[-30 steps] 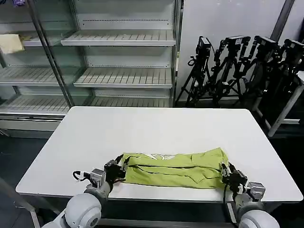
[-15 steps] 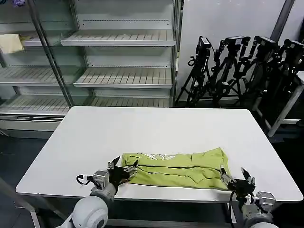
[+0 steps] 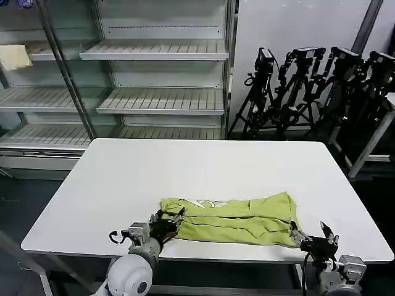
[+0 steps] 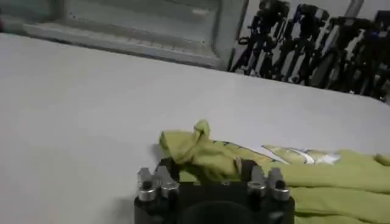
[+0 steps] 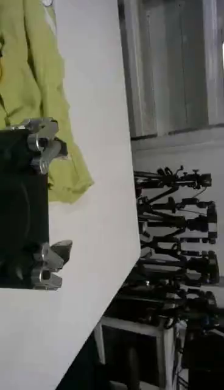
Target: Fold and organize the clothes.
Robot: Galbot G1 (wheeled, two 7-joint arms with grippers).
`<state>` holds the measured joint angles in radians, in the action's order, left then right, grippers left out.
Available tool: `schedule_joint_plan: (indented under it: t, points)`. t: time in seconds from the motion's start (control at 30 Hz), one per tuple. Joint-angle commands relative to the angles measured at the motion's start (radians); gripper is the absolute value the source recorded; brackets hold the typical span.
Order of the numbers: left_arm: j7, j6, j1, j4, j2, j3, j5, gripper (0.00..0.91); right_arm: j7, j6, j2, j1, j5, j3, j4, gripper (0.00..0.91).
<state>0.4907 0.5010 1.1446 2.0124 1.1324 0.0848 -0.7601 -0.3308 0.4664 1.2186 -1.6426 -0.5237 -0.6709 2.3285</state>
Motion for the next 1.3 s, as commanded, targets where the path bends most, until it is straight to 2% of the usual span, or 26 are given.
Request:
schedule_joint_plan:
  t: [0.03,0.53,0.67,1.03,1.13,1.17,1.3]
  points:
    - [0.007,-0.006,0.015,-0.005,0.026,0.006,-0.043,0.191,-0.003,0.001,0.004,-0.015,0.002,-0.004,0.015,0.907]
    - [0.005,-0.050,0.056,0.053,0.001,0.143,-0.281,0.181,-0.014,0.001,0.018,-0.017,0.001,-0.012,0.028,0.907]
    - [0.007,-0.048,0.060,0.058,-0.039,0.220,-0.350,0.181,-0.014,0.000,0.021,-0.016,-0.001,-0.015,0.028,0.907]
    - [-0.015,-0.048,0.042,-0.001,-0.214,0.416,-0.500,0.171,-0.020,0.001,0.015,-0.007,-0.012,-0.023,0.028,0.907]
    - [0.000,-0.044,0.030,-0.008,-0.227,0.443,-0.596,0.171,-0.022,0.003,0.014,-0.009,-0.011,-0.025,0.031,0.907]
    - [0.016,-0.042,0.025,0.005,-0.223,0.459,-0.681,0.171,-0.023,0.003,0.015,-0.011,-0.011,-0.026,0.033,0.907]
    - [0.028,-0.050,0.019,0.077,-0.180,0.464,-0.886,0.181,-0.023,0.003,0.019,-0.027,-0.005,-0.034,0.034,0.907]
